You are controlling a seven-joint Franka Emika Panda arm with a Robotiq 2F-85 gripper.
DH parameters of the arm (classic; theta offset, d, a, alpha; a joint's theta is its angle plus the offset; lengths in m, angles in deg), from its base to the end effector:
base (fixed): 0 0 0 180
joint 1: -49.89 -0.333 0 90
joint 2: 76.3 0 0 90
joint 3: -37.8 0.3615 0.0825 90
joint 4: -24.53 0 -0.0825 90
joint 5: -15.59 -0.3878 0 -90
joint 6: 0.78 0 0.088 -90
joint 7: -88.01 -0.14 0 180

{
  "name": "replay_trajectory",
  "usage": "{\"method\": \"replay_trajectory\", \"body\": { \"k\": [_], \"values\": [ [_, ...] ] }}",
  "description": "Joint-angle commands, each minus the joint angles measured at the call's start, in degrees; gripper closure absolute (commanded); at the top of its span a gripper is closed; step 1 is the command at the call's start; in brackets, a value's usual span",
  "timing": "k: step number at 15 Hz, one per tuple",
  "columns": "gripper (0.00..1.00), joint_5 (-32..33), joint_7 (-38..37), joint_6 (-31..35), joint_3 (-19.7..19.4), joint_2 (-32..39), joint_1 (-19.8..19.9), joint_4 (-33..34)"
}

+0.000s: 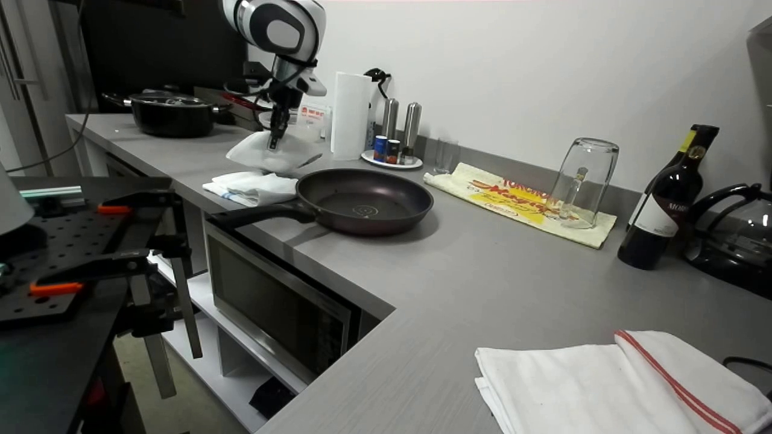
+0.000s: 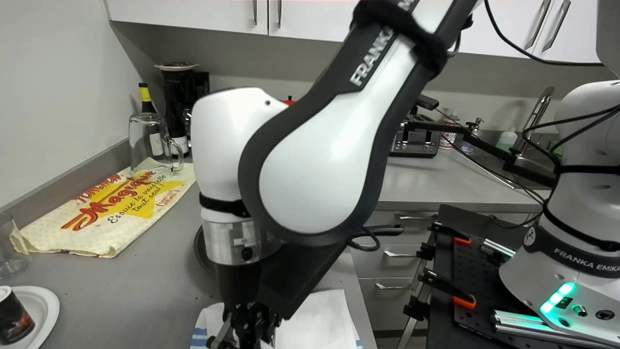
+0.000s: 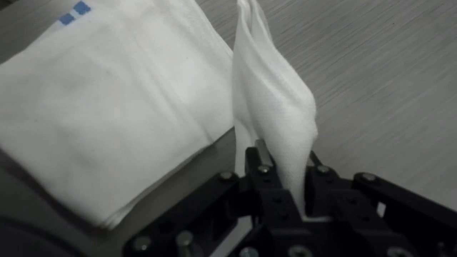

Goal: Pick the cloth and use it to wipe the cloth

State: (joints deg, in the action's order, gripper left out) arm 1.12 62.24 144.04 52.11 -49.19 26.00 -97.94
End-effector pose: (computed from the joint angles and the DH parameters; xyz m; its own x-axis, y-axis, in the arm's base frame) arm 0.4570 0.3639 0.1864 0.9800 -0.0010 -0.1989 -0.0350 -0.9852 -0.1677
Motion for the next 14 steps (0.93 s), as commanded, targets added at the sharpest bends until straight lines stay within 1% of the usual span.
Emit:
{"method": "replay_trajectory", "body": {
  "k": [1,3,5,8,10,14],
  "values": [
    [0.96,6.81,-1.99,-0.78,-2.47,-12.18,-1.69,-6.01],
    [0.96,10.58,-2.37,-1.15,-3.16,-17.32,-0.62,-8.41],
    [0.96,12.85,-2.53,-0.86,-3.64,-21.72,1.41,-10.71],
    [0.96,12.64,-0.86,0.42,-4.08,-25.94,5.45,-12.81],
    [0.96,10.65,1.70,1.24,-4.50,-26.39,8.38,-12.68],
    [0.96,1.94,11.62,0.23,-5.47,-23.17,13.05,-9.90]
  ]
}}
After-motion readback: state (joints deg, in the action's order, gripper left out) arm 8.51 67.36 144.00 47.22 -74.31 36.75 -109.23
